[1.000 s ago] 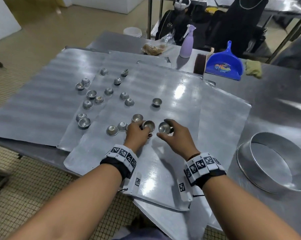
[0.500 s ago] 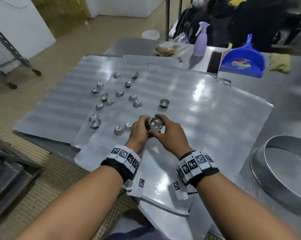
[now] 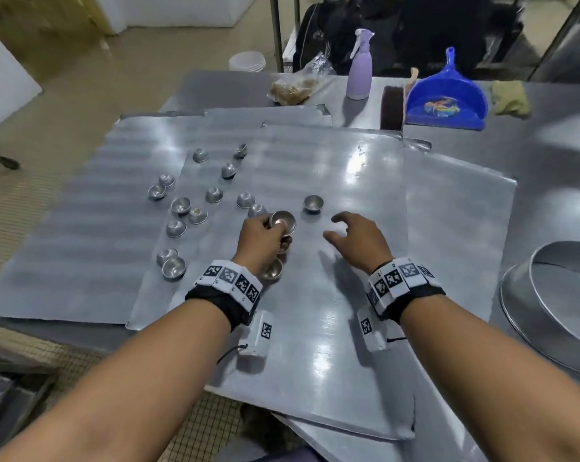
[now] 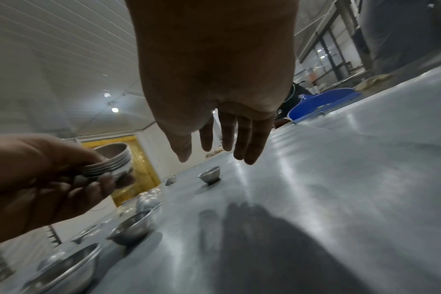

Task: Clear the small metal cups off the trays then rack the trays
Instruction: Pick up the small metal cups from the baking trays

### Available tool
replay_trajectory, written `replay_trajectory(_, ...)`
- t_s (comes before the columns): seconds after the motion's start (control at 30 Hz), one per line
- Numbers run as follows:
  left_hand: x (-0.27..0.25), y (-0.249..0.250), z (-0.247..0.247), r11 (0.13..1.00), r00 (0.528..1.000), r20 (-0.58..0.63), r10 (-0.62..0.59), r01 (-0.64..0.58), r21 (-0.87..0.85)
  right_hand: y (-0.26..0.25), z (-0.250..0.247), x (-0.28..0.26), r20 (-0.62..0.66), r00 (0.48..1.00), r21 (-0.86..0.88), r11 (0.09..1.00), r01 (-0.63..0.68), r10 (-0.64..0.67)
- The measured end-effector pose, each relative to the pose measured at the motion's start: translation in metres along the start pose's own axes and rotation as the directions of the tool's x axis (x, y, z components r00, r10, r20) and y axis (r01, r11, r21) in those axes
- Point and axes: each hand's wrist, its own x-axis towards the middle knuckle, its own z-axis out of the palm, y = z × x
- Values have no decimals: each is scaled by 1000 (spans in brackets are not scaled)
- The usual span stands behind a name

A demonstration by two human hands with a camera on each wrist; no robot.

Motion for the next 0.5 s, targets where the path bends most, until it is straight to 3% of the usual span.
replay_trajectory(0.1, 23, -4, -22, 996, 999, 42, 30, -33, 82, -12, 8, 25, 4, 999, -57, 997, -47, 47)
replay_trajectory(0.5, 68, -10, -76, 1000, 980, 200, -7, 12, -25, -40, 42, 92, 81, 982, -294, 946, -138, 168)
